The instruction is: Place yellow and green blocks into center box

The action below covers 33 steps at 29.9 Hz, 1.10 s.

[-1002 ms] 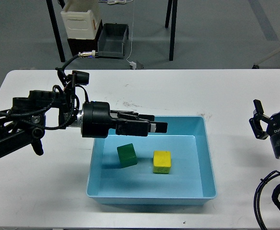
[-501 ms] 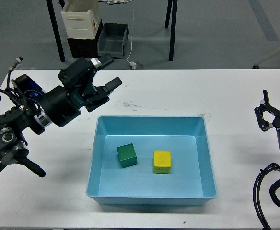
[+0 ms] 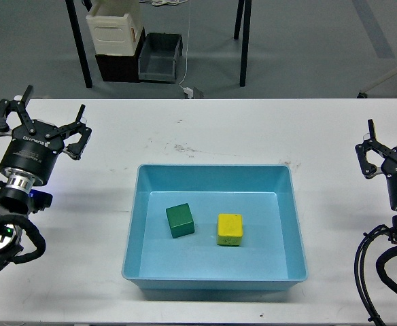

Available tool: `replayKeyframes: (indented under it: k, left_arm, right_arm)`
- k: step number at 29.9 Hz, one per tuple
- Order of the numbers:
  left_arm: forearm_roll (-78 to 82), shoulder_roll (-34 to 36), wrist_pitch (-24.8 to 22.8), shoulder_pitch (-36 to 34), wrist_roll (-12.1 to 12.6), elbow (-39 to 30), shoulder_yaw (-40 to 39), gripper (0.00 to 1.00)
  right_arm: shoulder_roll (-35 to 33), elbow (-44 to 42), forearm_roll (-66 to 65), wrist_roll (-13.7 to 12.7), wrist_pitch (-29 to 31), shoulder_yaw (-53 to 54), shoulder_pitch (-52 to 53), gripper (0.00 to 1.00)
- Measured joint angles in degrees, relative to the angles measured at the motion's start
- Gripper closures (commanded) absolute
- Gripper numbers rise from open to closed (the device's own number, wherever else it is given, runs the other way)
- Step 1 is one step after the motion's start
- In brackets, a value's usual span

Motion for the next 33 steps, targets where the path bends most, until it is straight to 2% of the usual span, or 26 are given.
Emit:
replayKeyframes:
  k: [7, 12, 18, 26, 33]
  left_arm:
    - [-2.4, -1.0, -1.0, 3.5, 0.0, -0.5, 0.1, 0.00]
    - [-3.6, -3.4, -1.4, 6.5, 0.0, -1.4, -1.5, 0.00]
    - [-6.6, -5.5, -7.2, 9.9, 0.0, -1.8, -3.0, 0.00]
    - [-6.9, -6.0, -8.9, 11.2, 0.0, -1.6, -2.6, 0.00]
    - [-6.8, -7.2, -8.9, 11.2, 0.0, -1.5, -2.4, 0.00]
  right_arm:
    - [0.0, -0.1, 14.7, -1.0, -0.5, -0.1, -2.5, 0.00]
    - [0.0, -0.3, 20.6, -2.4, -0.5, -0.3, -4.9, 0.00]
    - [0.0, 0.1, 28.0, -4.0, -0.5, -0.3, -6.8, 0.00]
    - [0.0, 1.2, 29.9, -7.6, 0.2, -0.4, -8.9, 0.00]
    - [0.0, 1.2, 29.8, -8.2, 0.2, -0.4, -9.1, 0.00]
